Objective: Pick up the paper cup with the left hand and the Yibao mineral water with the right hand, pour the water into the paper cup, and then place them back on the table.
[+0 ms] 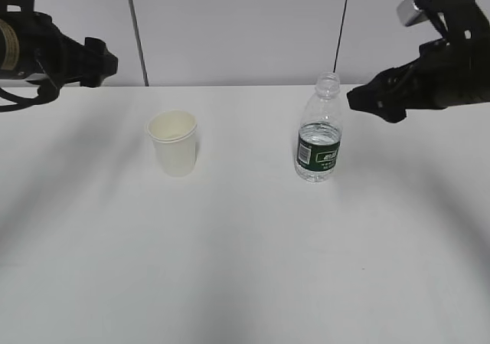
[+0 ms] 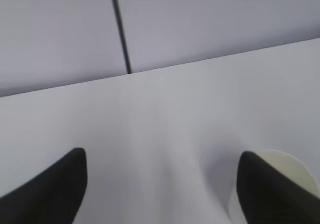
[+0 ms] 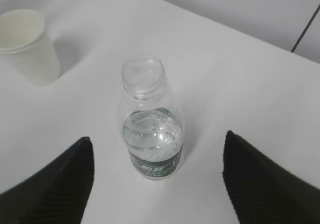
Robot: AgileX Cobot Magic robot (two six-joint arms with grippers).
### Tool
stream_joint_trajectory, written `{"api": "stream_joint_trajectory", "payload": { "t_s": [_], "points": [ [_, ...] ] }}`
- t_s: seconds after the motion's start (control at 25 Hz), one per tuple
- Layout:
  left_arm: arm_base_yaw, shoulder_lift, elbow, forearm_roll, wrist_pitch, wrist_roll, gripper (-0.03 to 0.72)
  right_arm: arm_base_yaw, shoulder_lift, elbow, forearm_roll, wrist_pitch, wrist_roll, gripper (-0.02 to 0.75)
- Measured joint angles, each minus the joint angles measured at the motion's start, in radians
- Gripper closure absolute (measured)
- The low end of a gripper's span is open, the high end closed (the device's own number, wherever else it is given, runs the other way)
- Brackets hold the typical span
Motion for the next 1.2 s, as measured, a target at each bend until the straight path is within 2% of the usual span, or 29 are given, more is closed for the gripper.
{"api": "stream_joint_trajectory", "payload": {
  "t_s": [0.16,0.36,0.44,0.56,0.84,1.0,1.2],
  "points": [
    [0.0,-0.023,0.0,-0.1,0.157,-0.001,0.17,0.0,-0.061,0.0,0.0,-0.002,0.029,0.148],
    [0.0,-0.03,0.0,-0.298,0.385,0.036,0.242,0.0,-0.117,0.0,0.0,-0.004,0.036,0.151],
    [0.0,-0.038,0.0,-0.4,0.477,0.113,0.266,0.0,-0.134,0.0,0.0,-0.008,0.045,0.151],
    [0.0,-0.048,0.0,-0.584,0.612,0.292,0.29,0.0,-0.15,0.0,0.0,-0.017,0.061,0.151],
    [0.0,-0.106,-0.022,-0.891,0.864,0.619,0.321,0.0,-0.163,0.002,0.0,-0.064,0.083,0.151],
    [0.0,-0.163,-0.051,-0.997,1.01,0.731,0.342,0.0,-0.163,0.002,0.0,-0.078,0.098,0.151],
    [0.0,-0.227,-0.055,-1.045,1.168,0.781,0.346,0.0,-0.165,0.002,0.0,-0.084,0.109,0.151]
  ]
}}
